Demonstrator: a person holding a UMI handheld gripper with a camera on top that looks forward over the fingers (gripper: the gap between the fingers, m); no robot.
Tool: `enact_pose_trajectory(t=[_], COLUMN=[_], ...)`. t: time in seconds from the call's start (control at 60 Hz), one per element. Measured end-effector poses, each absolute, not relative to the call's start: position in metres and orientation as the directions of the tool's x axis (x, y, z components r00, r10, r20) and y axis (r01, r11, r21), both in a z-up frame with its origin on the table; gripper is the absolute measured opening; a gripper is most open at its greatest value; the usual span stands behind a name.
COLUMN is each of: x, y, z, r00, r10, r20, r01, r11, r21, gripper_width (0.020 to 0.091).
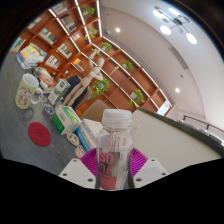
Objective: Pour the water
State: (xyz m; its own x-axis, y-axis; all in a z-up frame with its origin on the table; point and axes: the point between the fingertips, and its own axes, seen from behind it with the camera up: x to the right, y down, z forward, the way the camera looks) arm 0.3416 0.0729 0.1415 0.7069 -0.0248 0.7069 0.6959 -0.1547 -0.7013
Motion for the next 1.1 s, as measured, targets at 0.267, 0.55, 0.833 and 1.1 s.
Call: enact_pose_trajectory(t=[0.267,0.55,0.833,1.1], x=[0.215,0.117,0.095,0.111], y=[0.089,0.120,0.141,0.135], z=[0.187,0.187,0.179,0.172], r00=[0.265,-0.377,-0.598,-0.419], r10=[-0.010,-0.067,-0.083,-0.048], r20=[0.964,0.924,0.797,0.907], r01=[0.960,0.926,0.801,0.908], r11=[-0.086,-0.005,-0.026,-0.016], r21=[-0.265,0.378,0.598,0.419], gripper_width=[0.0402,0.0401,0.0402,0.0402])
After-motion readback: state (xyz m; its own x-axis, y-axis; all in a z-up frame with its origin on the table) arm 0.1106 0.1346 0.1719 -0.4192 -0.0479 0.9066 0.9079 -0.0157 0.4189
